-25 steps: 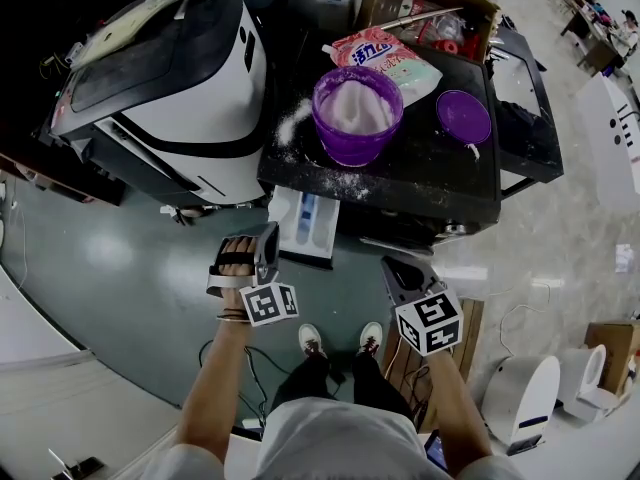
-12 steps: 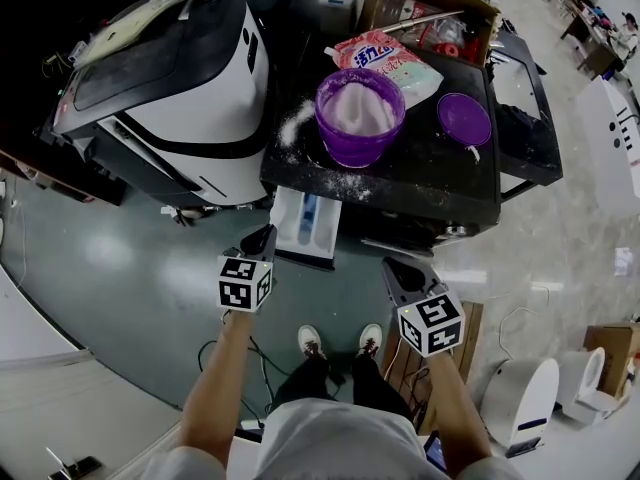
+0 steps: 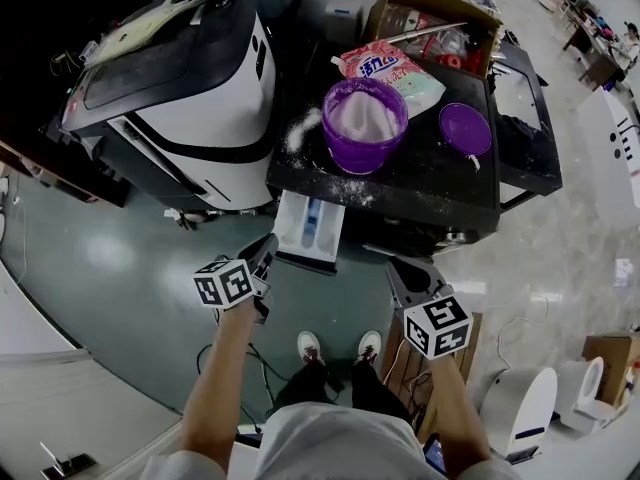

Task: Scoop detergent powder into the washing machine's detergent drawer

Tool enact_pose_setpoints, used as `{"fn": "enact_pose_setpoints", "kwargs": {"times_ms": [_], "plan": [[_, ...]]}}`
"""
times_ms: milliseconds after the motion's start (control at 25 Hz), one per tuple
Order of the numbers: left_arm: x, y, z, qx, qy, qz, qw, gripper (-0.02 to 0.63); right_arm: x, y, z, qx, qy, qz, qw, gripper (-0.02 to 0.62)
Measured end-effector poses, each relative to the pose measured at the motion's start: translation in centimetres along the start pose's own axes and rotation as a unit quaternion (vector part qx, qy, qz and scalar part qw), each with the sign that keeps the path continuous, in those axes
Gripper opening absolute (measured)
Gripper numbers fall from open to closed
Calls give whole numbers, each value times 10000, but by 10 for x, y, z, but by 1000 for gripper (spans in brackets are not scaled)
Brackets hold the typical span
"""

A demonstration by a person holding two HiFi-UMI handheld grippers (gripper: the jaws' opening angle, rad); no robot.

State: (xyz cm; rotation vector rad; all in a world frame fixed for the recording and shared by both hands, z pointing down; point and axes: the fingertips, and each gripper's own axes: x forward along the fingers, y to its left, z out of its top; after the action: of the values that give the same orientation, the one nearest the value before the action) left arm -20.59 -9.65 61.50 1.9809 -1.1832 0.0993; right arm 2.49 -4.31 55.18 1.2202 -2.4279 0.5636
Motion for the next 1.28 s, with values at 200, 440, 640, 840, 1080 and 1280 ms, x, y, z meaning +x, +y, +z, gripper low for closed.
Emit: {"fn": "enact_pose_setpoints", "kwargs": {"times_ms": [200,440,640,840,1080,1280], "plan": [[-14,-24,14,1060,36,172,9942,14,-12,-7,37,-300,-293,-55,9991,-3],[-35,-61,50,1870,-307,217,9816,14,-32,-19,85,-718,-617,-183,9953,-5],[-56,-91,82,2280,-692,212,9710,14,-48,-20,123,-974,-924,-213,9907,-5],[-76,-117,107,2472,-1067,135,9630,14,-63,-12,153,-1225,-1197,-188,9850,-5],[-96,-145,133,2757,-1398,40,9510,14,-78,-1,184,-1438,-1508,-152,9779,-5],[-113,-169,149,3184,-1605,46,9343,14,-87,10,204,-1597,-1687,-120,9726,-5]]}}
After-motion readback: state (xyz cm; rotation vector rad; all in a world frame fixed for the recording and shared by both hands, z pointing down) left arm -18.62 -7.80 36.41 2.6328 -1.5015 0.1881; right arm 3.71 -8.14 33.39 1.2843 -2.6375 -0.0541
